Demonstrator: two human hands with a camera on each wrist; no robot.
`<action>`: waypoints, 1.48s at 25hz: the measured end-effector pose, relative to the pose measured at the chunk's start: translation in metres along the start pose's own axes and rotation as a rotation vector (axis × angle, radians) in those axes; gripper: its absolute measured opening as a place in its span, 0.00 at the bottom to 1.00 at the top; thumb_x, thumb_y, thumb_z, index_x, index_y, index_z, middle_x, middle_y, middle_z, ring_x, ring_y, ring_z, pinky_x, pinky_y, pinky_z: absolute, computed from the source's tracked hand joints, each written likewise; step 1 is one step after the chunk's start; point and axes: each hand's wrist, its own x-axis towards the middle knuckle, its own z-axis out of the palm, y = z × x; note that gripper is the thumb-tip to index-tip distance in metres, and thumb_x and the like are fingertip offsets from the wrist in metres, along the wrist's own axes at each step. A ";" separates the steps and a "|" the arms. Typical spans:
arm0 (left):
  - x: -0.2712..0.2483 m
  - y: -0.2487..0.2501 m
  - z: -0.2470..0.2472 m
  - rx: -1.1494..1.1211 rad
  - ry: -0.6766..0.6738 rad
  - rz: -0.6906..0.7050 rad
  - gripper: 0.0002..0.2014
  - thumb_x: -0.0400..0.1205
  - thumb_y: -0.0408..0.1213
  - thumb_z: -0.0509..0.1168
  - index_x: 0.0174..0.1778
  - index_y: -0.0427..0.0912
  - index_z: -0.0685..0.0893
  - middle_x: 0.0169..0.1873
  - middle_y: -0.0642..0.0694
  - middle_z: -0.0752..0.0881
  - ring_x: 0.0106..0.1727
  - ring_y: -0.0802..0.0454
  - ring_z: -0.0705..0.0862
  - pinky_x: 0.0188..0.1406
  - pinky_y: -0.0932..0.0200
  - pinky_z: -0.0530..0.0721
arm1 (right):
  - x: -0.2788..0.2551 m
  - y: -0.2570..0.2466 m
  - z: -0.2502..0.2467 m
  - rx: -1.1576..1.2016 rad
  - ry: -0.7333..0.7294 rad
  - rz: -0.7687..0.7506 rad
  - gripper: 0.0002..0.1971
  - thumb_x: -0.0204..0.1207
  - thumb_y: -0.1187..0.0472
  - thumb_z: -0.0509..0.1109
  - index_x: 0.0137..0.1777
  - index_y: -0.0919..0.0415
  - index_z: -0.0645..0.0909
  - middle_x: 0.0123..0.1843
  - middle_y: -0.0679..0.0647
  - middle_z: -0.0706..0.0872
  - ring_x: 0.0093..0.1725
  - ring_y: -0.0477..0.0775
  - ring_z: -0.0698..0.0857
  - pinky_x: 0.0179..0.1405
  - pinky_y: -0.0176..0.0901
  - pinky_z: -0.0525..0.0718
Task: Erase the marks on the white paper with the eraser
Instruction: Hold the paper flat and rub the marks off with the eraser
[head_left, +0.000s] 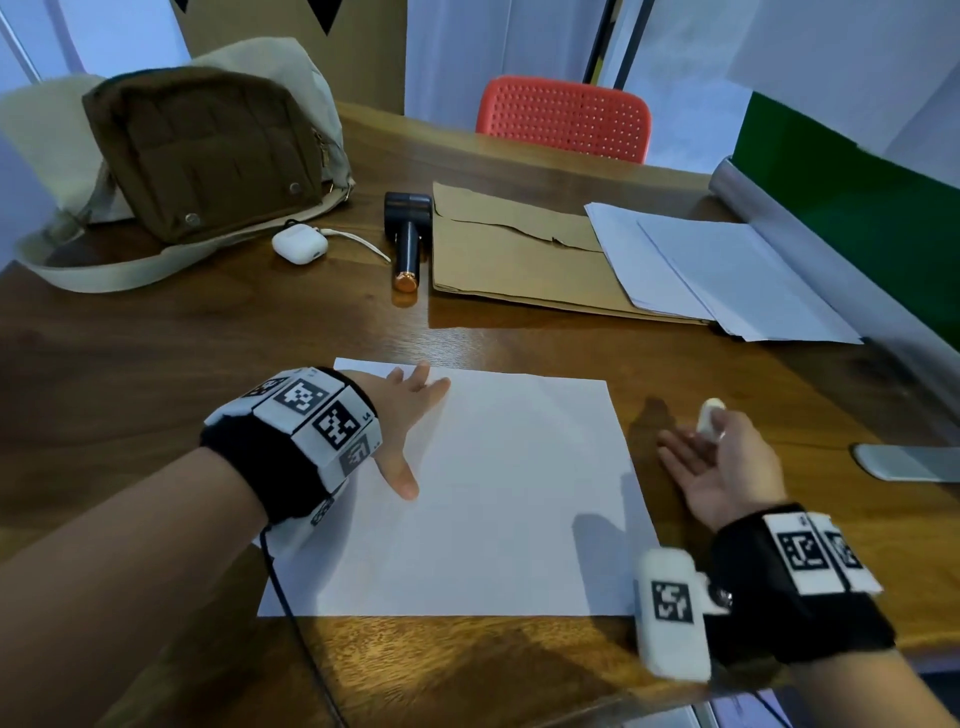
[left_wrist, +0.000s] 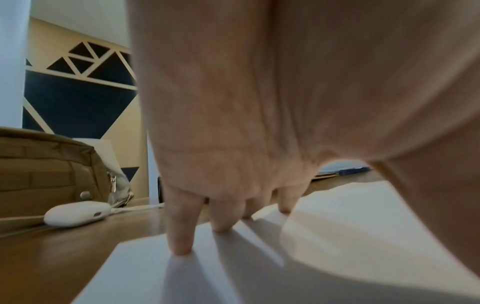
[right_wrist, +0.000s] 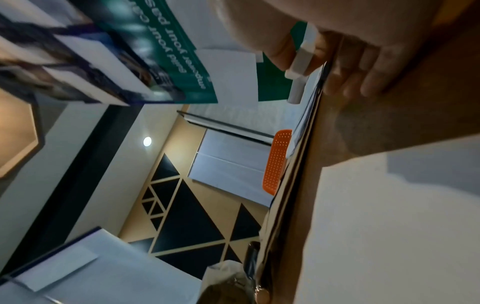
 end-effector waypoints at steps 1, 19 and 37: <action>-0.002 0.002 -0.002 0.006 -0.002 -0.003 0.60 0.71 0.52 0.74 0.82 0.49 0.32 0.82 0.44 0.32 0.84 0.44 0.38 0.79 0.37 0.58 | 0.004 -0.007 0.001 -0.009 0.012 -0.033 0.13 0.81 0.61 0.58 0.64 0.61 0.74 0.41 0.57 0.80 0.41 0.53 0.82 0.51 0.47 0.82; 0.018 0.046 -0.029 -0.220 0.135 -0.110 0.45 0.76 0.53 0.67 0.82 0.34 0.53 0.78 0.32 0.62 0.79 0.37 0.63 0.76 0.47 0.62 | -0.008 0.011 0.088 -1.823 -0.747 -0.538 0.13 0.77 0.54 0.66 0.47 0.61 0.90 0.35 0.53 0.88 0.41 0.52 0.86 0.35 0.36 0.77; 0.022 0.056 -0.034 0.063 0.166 -0.039 0.34 0.83 0.45 0.61 0.82 0.38 0.55 0.78 0.33 0.64 0.78 0.36 0.65 0.75 0.44 0.63 | -0.030 0.028 0.086 -1.849 -0.820 -0.629 0.21 0.78 0.56 0.62 0.21 0.47 0.72 0.25 0.48 0.73 0.30 0.50 0.74 0.24 0.37 0.65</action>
